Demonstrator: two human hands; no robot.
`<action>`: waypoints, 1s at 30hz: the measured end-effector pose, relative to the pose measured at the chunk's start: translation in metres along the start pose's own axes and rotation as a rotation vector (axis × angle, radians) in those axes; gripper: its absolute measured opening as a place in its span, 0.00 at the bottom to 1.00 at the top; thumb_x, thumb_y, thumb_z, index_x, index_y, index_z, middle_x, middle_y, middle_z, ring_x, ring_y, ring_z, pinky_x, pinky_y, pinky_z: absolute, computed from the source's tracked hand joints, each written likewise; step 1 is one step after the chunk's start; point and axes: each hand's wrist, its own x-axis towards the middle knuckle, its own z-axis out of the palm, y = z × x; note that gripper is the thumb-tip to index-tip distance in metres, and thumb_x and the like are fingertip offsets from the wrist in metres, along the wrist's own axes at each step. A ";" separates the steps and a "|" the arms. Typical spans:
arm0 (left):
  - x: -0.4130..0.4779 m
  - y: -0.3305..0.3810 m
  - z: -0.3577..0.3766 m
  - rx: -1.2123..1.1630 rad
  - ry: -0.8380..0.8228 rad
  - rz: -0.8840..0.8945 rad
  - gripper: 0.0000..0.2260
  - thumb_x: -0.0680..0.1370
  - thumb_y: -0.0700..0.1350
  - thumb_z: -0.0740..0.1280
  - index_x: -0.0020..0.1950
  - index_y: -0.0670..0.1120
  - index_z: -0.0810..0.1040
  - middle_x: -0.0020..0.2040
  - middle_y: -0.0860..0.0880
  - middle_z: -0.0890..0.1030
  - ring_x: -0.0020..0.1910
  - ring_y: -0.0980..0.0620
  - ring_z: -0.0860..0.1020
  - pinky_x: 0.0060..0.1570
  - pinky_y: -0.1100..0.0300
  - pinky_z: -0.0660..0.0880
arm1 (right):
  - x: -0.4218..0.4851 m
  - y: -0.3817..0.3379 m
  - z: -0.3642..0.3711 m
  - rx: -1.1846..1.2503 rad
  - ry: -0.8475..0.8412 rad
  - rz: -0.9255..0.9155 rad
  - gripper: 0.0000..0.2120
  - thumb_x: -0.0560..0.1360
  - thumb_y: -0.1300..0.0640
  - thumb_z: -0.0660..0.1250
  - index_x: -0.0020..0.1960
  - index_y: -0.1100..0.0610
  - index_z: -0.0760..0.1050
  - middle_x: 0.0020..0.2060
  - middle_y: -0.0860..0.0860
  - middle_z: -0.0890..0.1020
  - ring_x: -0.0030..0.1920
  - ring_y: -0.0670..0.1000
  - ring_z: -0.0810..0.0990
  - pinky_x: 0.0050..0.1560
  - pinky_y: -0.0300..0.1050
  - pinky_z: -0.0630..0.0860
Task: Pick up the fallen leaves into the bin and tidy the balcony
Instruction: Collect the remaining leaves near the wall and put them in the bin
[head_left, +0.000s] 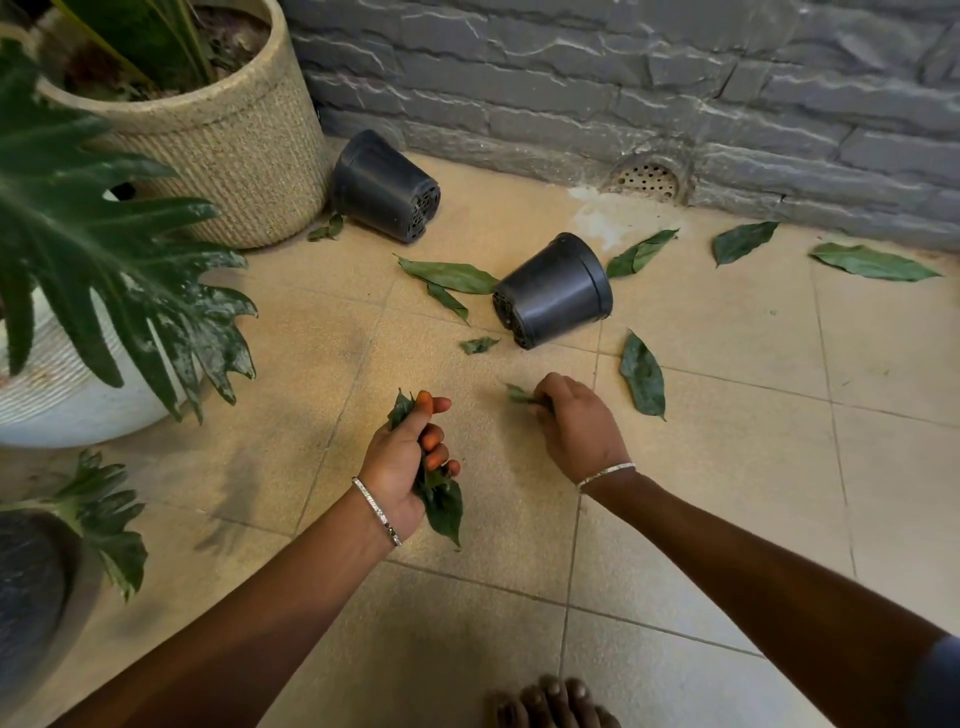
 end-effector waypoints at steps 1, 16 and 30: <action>0.001 -0.001 0.001 0.002 0.004 -0.005 0.11 0.80 0.53 0.66 0.48 0.45 0.79 0.28 0.52 0.65 0.23 0.55 0.63 0.27 0.61 0.67 | -0.003 -0.004 -0.006 0.089 0.055 0.052 0.04 0.80 0.54 0.63 0.51 0.54 0.72 0.40 0.49 0.79 0.39 0.51 0.78 0.37 0.43 0.68; -0.003 -0.003 0.003 0.026 0.071 0.026 0.12 0.80 0.52 0.65 0.43 0.44 0.76 0.37 0.44 0.79 0.36 0.47 0.80 0.39 0.55 0.79 | -0.030 -0.101 -0.009 0.666 0.024 0.202 0.06 0.75 0.54 0.71 0.51 0.52 0.80 0.43 0.45 0.80 0.43 0.42 0.78 0.41 0.35 0.75; -0.003 0.018 -0.033 0.061 0.147 0.075 0.11 0.76 0.54 0.71 0.47 0.47 0.80 0.28 0.52 0.68 0.23 0.56 0.64 0.23 0.64 0.65 | 0.080 -0.045 0.026 -0.343 -0.281 -0.222 0.17 0.83 0.59 0.56 0.71 0.57 0.68 0.67 0.60 0.73 0.66 0.60 0.73 0.66 0.54 0.72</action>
